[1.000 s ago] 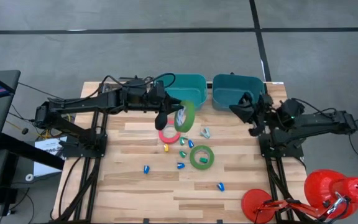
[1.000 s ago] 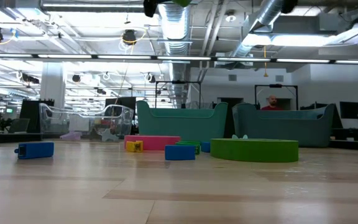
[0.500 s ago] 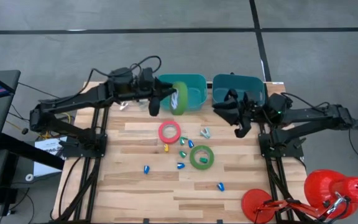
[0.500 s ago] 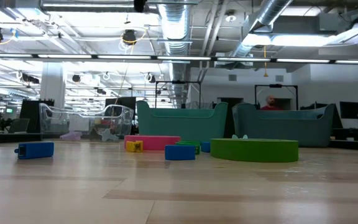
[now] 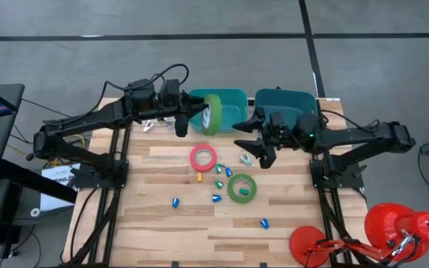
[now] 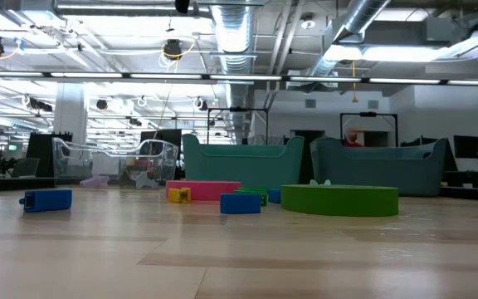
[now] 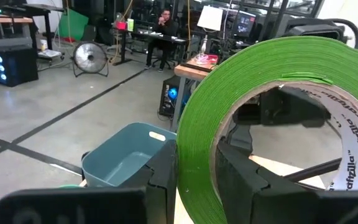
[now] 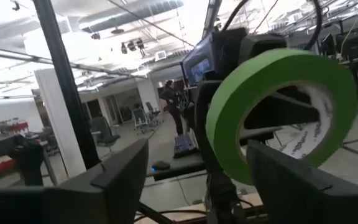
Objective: Pick and place Stapler, Stapler remover, tape
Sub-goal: Put the green tape into the blue bin
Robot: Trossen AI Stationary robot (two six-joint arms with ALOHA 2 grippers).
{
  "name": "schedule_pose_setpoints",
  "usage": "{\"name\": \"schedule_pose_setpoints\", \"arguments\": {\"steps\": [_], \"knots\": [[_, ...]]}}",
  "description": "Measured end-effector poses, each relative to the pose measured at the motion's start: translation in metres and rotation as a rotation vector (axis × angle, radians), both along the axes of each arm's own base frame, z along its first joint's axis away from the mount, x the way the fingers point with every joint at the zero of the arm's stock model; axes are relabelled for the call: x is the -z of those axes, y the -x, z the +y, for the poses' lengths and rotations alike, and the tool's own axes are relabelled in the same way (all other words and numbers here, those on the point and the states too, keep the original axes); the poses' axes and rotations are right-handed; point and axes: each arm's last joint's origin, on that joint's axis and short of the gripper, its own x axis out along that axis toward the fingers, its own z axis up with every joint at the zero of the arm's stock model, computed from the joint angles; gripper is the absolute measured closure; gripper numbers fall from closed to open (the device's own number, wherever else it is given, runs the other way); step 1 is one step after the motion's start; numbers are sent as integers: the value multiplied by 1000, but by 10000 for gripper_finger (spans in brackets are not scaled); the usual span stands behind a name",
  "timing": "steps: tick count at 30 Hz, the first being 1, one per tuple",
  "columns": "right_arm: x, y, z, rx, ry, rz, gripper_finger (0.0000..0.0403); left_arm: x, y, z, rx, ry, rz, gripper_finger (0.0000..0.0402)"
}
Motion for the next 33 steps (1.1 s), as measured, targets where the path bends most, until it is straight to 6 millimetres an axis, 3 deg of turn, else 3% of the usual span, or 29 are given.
{"name": "schedule_pose_setpoints", "arguments": {"steps": [20,27,33], "knots": [[2,-68,-4,33,36,59,131,0,-1,-2,36,6,0,324],[3,-78,-6,36,36,66,138,0,-1,-2,36,6,1,324],[3,-77,-5,34,36,67,173,0,-1,-2,36,6,1,324]]}}
